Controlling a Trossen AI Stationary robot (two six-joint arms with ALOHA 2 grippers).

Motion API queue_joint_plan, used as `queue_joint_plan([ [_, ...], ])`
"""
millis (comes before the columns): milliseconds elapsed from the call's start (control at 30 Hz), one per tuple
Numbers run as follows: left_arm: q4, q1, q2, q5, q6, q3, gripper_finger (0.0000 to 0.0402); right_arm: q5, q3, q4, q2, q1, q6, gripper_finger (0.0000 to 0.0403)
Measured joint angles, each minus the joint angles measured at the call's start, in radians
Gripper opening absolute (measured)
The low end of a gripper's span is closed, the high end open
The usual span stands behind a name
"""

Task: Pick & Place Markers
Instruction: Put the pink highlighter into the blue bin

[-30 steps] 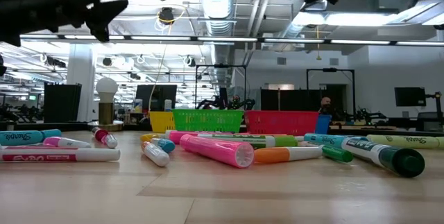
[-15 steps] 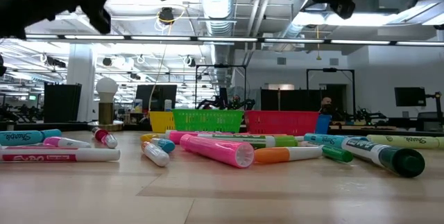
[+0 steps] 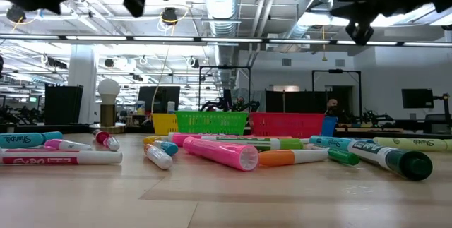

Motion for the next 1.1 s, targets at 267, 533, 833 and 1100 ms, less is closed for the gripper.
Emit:
queue_joint_plan([
  [267, -0.255, -0.085, 0.226, -0.021, -0.059, 0.189, 0.0167, 0.0, -0.1, 0.104, -0.091, 0.047, 0.002, 0.0113],
  [533, -0.649, -0.158, 0.311, -0.118, -0.089, 0.384, 0.0167, 0.0, -0.143, 0.125, -0.134, 0.05, 0.0, 0.0113],
  [833, -0.84, -0.282, 0.323, -0.308, -0.507, 0.413, 0.0167, -0.002, -0.143, 0.126, -0.134, 0.068, -0.04, 0.0113],
  [1100, -0.931, -0.337, 0.401, -0.479, -1.095, 0.413, 0.0167, -0.001, -0.143, 0.142, -0.134, 0.103, -0.054, 0.0113],
])
